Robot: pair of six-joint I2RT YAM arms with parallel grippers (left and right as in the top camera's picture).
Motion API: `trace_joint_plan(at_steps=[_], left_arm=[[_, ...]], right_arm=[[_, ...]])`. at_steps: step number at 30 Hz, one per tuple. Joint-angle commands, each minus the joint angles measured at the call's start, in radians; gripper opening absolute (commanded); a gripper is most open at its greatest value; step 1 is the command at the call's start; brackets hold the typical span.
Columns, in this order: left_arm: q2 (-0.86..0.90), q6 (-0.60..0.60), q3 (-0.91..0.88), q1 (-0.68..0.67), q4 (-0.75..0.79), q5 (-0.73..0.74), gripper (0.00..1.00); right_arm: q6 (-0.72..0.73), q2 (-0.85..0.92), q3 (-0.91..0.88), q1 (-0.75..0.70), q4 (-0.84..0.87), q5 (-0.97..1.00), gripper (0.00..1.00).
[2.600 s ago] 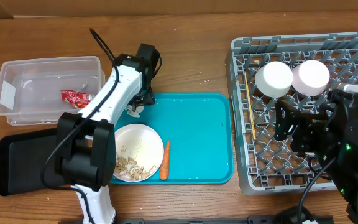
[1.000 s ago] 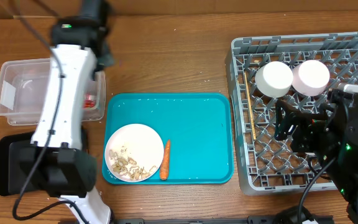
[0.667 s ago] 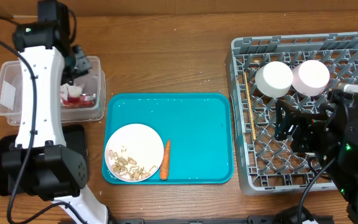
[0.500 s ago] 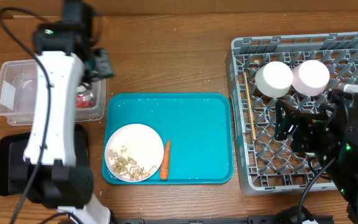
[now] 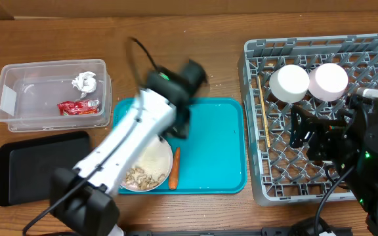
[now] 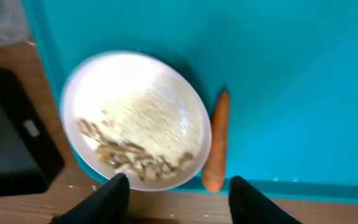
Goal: Sort waste into correct bins and load items into the dishwasher
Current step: 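Reach the left gripper to the carrot beside the plate and grasp it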
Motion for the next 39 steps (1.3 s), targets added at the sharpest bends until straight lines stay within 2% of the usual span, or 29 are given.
trace_joint_plan(at_steps=[1, 6, 11, 18, 23, 31, 35, 37, 39], left_arm=[[-0.003, -0.098, -0.103, -0.068, 0.042, -0.006, 0.50], [-0.003, -0.131, -0.291, -0.185, 0.140, 0.006, 0.49], [-0.003, -0.175, -0.387, -0.254, 0.171, 0.055, 0.50], [-0.003, -0.181, -0.494, -0.278, 0.264, 0.129, 0.52], [-0.003, -0.181, -0.558, -0.272, 0.329, 0.126, 0.54], [-0.003, -0.185, -0.607, -0.271, 0.440, -0.021, 0.53], [-0.003, -0.185, -0.607, -0.271, 0.486, -0.037, 0.55], [-0.003, -0.186, -0.607, -0.271, 0.499, -0.023, 0.54], [-0.003, -0.205, -0.607, -0.271, 0.509, -0.020, 0.48]], right_arm=[[0.007, -0.001, 0.006, 0.005, 0.005, 0.002, 1.00], [0.007, -0.001, 0.006, 0.005, 0.005, 0.002, 1.00], [0.007, -0.001, 0.006, 0.005, 0.005, 0.002, 1.00], [0.007, -0.001, 0.006, 0.005, 0.005, 0.002, 1.00], [0.007, -0.001, 0.006, 0.005, 0.005, 0.002, 1.00], [0.007, -0.001, 0.006, 0.005, 0.005, 0.002, 1.00], [0.007, -0.001, 0.006, 0.005, 0.005, 0.002, 1.00], [0.007, -0.001, 0.006, 0.005, 0.005, 0.002, 1.00], [0.007, -0.001, 0.006, 0.005, 0.005, 0.002, 1.00]])
